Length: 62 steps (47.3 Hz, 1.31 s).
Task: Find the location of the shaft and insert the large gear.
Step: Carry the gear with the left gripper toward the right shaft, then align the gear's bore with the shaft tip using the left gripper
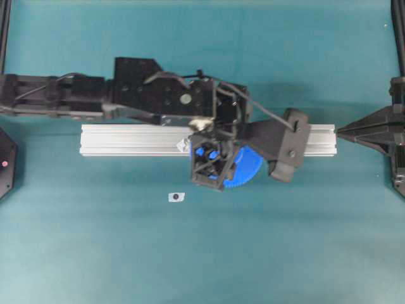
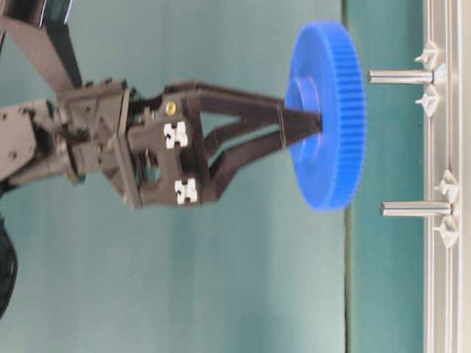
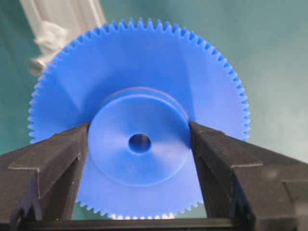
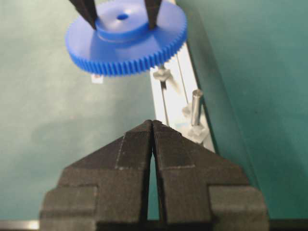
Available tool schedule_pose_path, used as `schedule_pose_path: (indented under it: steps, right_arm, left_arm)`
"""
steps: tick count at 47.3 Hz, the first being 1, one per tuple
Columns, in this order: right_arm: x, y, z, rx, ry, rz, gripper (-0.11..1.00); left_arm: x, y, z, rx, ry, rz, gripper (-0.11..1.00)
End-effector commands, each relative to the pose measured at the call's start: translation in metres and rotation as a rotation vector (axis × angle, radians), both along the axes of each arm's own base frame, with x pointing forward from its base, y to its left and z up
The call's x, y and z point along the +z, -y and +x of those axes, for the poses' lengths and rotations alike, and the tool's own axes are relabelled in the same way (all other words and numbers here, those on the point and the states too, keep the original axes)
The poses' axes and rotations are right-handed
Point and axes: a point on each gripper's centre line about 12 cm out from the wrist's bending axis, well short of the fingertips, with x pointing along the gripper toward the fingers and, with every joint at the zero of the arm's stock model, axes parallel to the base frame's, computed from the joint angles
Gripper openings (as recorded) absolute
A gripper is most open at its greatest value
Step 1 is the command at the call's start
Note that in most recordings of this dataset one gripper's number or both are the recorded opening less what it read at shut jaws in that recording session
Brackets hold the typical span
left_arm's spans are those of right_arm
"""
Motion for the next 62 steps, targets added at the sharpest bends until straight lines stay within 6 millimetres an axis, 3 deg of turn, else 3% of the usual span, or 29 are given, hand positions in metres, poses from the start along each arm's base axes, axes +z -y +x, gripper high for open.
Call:
schedule_pose_path:
  steps: [1,26,41,62]
  right_arm:
    - [0.004,0.001,0.002,-0.005,0.01,0.005,0.03]
    - [0.004,0.001,0.001,-0.008,0.003,0.006,0.03]
    - [0.003,0.001,0.0,-0.007,0.0,0.006,0.03]
    - [0.004,0.002,-0.001,-0.013,0.0,0.006,0.03]
  left_arm:
    - [0.026,-0.007,0.005,-0.007,0.061,0.012,0.71]
    - [0.019,-0.043,0.03,0.02,0.076,0.029,0.71]
    - [0.002,-0.048,0.042,0.019,0.058,0.031,0.7]
    - [-0.018,-0.058,0.043,0.043,0.016,0.025,0.71]
